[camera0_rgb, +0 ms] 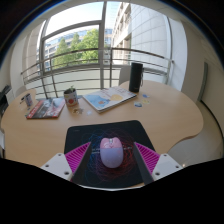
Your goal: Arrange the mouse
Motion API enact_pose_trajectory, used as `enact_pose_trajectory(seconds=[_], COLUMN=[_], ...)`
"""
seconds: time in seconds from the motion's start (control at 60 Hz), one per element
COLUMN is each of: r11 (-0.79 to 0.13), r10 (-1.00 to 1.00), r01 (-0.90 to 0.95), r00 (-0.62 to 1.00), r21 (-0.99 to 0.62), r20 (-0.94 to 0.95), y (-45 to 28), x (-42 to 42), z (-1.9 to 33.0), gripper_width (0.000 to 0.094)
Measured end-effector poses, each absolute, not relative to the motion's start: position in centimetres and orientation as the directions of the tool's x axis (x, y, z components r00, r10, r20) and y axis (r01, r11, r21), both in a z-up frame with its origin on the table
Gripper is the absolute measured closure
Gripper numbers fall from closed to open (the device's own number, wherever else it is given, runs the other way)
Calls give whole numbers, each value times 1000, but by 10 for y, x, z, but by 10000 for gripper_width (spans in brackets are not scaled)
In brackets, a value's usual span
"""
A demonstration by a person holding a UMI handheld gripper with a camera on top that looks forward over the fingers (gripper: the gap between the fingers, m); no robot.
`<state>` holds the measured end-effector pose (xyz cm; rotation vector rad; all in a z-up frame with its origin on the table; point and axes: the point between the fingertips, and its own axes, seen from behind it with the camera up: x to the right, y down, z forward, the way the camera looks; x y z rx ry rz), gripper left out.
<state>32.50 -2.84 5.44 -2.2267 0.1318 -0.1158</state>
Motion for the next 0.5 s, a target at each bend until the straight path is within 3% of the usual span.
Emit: enact_pose_trajectory(seconds=[0.317,0.5], r11=[-516,-499], r10=[-147,-151], r01=[28,39], r00=[982,980], r21=[-856,-866], r20=[120,132], y=[-149,-219], x=[303,286], z=[170,197], gripper_width=[92,91])
